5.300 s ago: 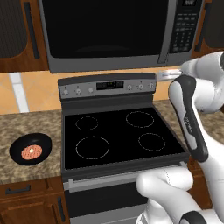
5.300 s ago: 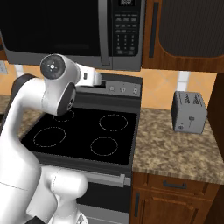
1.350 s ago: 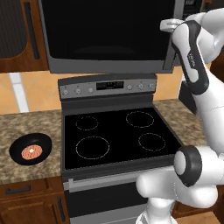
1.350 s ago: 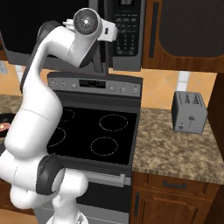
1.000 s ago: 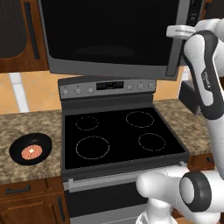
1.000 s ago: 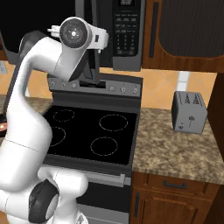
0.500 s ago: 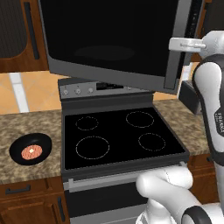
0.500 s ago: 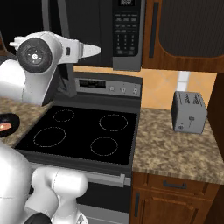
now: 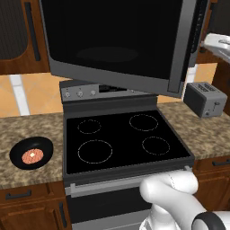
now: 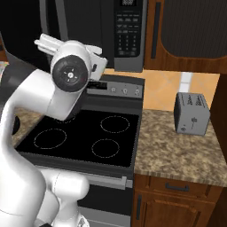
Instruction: Open the microwave, place the bowl with waffle inside the microwave, then close the microwave door and turn it on.
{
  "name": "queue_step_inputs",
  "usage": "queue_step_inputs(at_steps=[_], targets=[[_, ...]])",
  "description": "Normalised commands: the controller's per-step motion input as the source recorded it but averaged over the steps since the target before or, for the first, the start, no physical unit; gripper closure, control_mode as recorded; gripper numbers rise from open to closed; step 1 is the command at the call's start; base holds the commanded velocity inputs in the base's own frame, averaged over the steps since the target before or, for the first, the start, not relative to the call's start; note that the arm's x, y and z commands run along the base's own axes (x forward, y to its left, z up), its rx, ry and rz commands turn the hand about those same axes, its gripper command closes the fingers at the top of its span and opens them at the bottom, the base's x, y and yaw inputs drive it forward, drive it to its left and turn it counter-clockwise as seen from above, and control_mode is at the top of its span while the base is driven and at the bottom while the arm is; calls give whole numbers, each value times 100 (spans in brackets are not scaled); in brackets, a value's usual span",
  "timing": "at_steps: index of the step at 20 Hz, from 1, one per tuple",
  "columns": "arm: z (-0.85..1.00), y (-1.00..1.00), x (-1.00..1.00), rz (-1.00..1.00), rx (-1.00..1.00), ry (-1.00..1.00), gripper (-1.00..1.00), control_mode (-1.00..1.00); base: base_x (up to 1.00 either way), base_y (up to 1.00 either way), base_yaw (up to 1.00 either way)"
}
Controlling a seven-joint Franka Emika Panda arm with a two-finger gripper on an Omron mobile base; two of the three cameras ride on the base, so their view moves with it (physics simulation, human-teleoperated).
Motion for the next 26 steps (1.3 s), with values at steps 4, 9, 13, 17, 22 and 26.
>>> queue_step_inputs(at_steps=[4, 9, 13, 17, 22, 26], targets=[[-1, -100, 5, 0, 30, 14, -100, -100, 0, 0, 0], [-11, -39, 36, 9, 4, 12, -100, -100, 0, 0, 0], [-8, 32, 55, 16, 3, 15, -100, -100, 0, 0, 0], [-12, 40, 52, 16, 11, 5, -100, -100, 0, 0, 0], [-15, 6, 21, 18, 5, 4, -100, -100, 0, 0, 0], [-2, 4, 37, 16, 10, 10, -100, -100, 0, 0, 0]])
